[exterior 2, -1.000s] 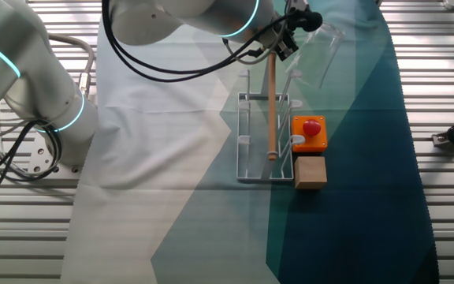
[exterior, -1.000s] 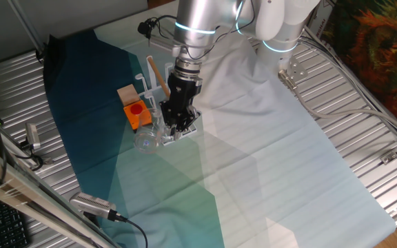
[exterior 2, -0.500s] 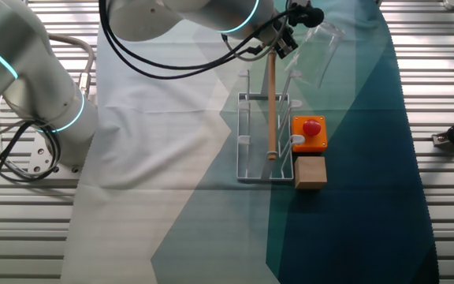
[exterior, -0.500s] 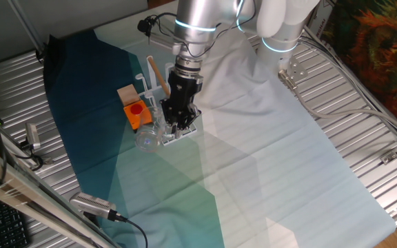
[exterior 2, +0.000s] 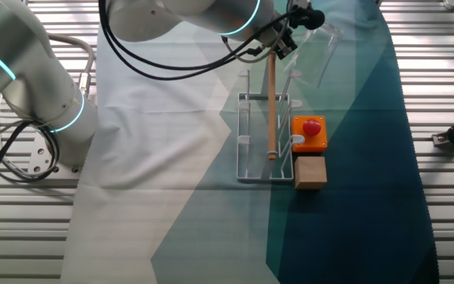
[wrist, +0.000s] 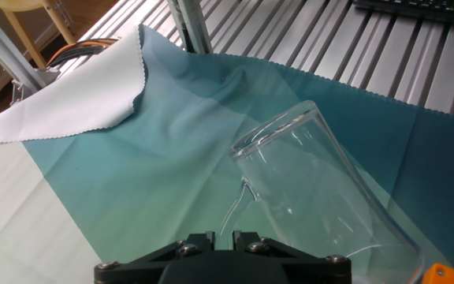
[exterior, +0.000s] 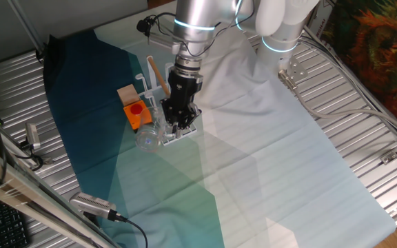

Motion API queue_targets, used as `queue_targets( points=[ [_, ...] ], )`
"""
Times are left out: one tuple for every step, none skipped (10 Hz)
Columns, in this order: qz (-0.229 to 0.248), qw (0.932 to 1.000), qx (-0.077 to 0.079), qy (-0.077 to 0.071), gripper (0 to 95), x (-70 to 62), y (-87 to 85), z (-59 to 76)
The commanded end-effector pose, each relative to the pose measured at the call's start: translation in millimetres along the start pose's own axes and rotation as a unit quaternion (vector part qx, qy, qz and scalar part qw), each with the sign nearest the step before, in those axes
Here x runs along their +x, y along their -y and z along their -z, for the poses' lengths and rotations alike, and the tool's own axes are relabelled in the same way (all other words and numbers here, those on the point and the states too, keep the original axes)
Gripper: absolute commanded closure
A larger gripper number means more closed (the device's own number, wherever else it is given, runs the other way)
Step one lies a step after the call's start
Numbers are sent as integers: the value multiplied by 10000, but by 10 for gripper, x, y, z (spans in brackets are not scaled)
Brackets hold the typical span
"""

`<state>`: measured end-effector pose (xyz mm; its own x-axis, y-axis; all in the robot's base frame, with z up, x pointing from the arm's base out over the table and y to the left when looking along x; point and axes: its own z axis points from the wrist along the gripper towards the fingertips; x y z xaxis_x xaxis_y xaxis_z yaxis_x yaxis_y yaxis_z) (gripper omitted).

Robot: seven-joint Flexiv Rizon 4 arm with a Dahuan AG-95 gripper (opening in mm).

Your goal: Put the cup on the cup rack

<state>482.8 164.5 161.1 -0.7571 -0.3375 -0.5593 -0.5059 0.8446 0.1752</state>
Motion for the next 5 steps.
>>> queue_targets(
  points=[
    [5,10000,30,-6,950,11,-1,-10],
    [7,10000,27,-8,950,18,-2,-3],
    [9,10000,26,-3,950,30,-3,4],
    [9,10000,27,-2,950,45,-6,17],
    [6,10000,20,-1,950,52,-8,29]
  ],
)
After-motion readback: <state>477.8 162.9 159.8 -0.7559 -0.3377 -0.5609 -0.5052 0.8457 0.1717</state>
